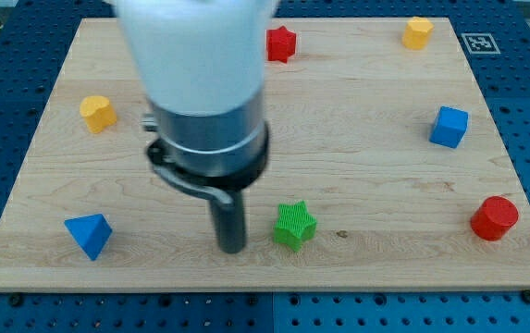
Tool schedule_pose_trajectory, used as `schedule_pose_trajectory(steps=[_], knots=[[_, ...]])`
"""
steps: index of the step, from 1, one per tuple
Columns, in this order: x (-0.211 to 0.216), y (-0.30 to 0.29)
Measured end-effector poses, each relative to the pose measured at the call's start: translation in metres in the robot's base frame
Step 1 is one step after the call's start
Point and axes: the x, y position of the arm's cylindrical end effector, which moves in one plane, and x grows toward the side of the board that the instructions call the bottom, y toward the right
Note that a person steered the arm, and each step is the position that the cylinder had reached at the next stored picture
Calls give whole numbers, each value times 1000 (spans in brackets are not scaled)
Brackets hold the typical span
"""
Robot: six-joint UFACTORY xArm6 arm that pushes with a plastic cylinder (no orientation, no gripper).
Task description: Push the green star towards the red circle
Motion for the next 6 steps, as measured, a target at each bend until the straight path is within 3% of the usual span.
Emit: schedule_pose_trajectory(steps=[2,3,5,6], knots=[[-56,123],[-57,130],[-38,72],[-38,101]])
